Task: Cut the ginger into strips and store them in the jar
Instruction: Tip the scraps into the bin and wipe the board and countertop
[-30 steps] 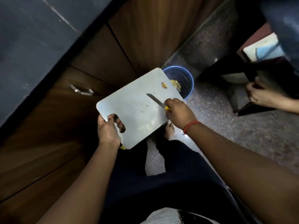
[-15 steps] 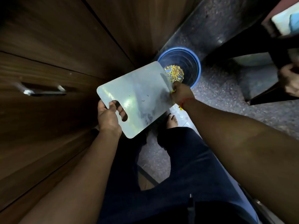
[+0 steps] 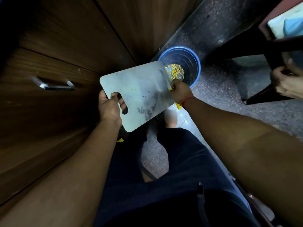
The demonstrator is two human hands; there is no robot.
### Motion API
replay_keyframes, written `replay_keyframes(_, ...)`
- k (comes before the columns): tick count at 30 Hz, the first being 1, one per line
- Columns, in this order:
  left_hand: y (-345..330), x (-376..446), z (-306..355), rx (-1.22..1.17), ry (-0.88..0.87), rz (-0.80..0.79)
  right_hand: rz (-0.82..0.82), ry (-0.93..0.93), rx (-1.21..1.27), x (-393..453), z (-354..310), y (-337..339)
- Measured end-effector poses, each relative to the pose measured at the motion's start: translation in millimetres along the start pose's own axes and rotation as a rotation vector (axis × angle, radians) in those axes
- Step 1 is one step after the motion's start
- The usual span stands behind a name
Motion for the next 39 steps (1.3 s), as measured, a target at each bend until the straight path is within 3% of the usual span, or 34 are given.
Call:
replay_keyframes(9, 26.6, -56.2, 55.7, 0.051, -0.012, 0.032, 0.011, 0.192, 0.167, -87.5, -59.7, 34.3)
replay_keyframes(20, 51.3, -135.8, 140.7, 0.033, -0.13, -0.069, 0.033, 0.346, 0.173, -187.4, -129.2, 118.4)
replay_keyframes(28, 56.6, -169.7, 174.7, -0.044, -0.241, -0.14, 0.189, 0.517, 0.122, -220.2, -191.4, 194.0)
replay_keyframes(39, 75.0, -174.7, 248.3, -0.286, -0.372, -0.153, 0.204, 0.679, 0.023, -226.6, -287.6, 232.6)
Point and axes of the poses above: each hand's wrist, its own x-axis towards the middle knuckle, its own y-axis out of the back of the hand, z = x × y, the point moved 8 cm from there along x, towards the middle knuckle, and after that the axes turned 1 degree about z, right-handed, at the moved point
